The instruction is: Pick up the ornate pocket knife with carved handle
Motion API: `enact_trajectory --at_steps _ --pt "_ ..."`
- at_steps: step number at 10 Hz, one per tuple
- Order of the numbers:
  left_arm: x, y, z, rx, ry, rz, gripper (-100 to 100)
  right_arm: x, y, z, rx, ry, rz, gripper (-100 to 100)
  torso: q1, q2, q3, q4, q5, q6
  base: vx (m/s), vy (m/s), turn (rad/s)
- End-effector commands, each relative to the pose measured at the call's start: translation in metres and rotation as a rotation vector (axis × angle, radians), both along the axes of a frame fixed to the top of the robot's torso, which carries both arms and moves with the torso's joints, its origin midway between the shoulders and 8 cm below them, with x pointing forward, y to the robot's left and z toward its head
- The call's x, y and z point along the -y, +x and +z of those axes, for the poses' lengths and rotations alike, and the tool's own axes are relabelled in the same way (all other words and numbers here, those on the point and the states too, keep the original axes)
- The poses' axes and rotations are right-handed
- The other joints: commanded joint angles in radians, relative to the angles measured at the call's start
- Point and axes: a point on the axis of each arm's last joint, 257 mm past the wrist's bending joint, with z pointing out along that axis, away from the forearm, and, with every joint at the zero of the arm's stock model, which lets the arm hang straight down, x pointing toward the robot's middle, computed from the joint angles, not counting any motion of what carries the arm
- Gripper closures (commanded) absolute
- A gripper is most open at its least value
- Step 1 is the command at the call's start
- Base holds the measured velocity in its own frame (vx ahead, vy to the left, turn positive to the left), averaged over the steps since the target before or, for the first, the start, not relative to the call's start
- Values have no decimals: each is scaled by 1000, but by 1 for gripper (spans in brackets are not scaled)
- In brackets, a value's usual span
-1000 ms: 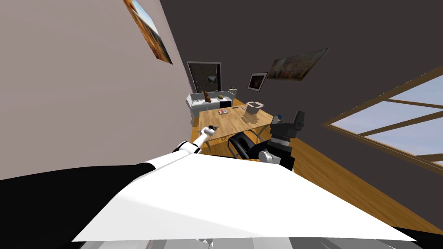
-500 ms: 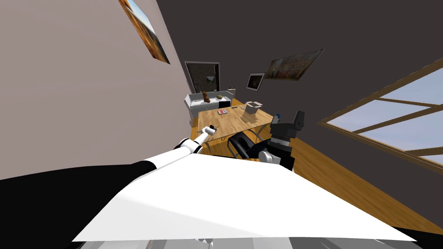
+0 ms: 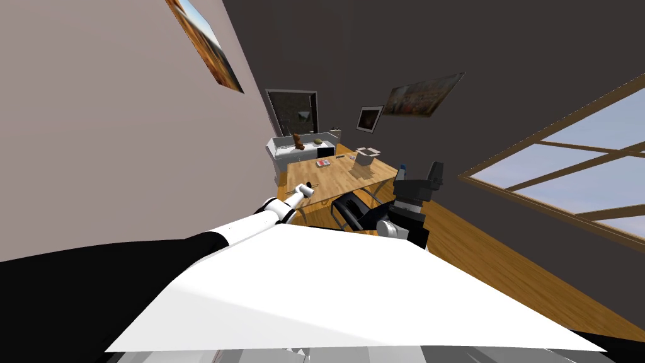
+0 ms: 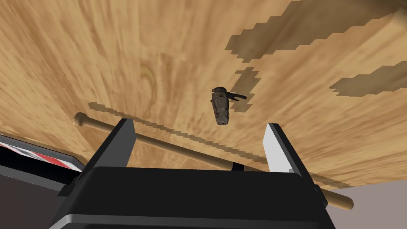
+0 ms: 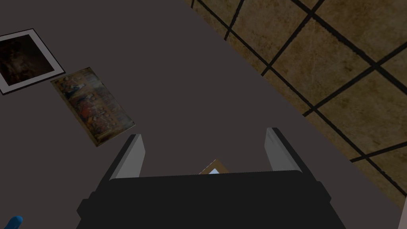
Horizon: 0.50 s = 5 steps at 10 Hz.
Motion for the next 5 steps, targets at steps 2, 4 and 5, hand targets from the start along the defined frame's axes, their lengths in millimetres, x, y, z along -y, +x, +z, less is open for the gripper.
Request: enact_trajectory --at_steps 2,4,5 --pt "-12 -10 -6 -54 39 0 -100 0 0 0 0 0 0 0 0 0 0 0 0 0 3 13 -30" --pt "-15 -12 -7 -64 47 0 -100 0 0 0 0 0 0 0 0 0 0 0 0 0 2 18 -29" --pt "-16 -13 -8 -69 50 0 0 0 0 0 0 0 0 0 0 0 0 0 0 0 0 0 0"
